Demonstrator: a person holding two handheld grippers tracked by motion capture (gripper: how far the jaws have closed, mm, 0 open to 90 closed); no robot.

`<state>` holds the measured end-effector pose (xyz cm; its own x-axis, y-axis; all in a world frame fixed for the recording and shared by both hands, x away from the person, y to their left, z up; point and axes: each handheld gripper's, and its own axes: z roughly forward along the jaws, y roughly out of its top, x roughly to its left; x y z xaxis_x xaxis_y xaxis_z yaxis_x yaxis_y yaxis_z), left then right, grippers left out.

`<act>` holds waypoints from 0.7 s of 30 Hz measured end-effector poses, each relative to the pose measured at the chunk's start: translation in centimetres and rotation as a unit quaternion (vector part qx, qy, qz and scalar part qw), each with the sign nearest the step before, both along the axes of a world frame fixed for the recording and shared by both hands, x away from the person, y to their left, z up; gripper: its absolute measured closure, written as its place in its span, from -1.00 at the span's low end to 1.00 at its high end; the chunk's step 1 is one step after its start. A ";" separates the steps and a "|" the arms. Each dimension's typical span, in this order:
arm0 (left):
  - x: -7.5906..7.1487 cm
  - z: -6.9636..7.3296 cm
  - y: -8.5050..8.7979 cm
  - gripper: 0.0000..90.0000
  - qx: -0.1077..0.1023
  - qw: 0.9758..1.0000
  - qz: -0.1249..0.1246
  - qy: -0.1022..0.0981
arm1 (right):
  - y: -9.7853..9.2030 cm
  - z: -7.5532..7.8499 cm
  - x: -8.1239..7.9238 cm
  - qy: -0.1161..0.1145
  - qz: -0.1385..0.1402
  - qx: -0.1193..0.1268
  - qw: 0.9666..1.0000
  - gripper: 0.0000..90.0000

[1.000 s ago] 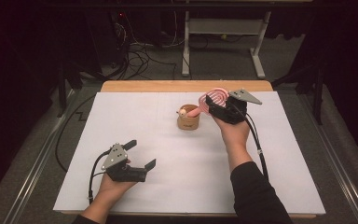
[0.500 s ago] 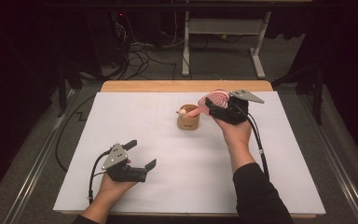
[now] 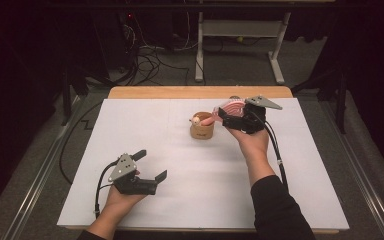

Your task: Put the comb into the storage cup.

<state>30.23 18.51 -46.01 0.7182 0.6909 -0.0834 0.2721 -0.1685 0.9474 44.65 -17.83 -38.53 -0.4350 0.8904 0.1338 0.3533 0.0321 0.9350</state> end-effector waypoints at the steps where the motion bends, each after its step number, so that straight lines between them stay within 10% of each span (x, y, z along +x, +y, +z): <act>1: 0.0 0.0 0.0 -1.00 0.000 1.000 0.000 0.000 | 0.0 0.0 0.0 0.000 0.001 -0.002 1.000 -0.99; 21: 0.0 0.1 0.1 -1.00 -0.003 1.000 0.000 -0.002 | 0.0 0.3 -0.4 -0.006 0.005 -0.010 1.000 -0.99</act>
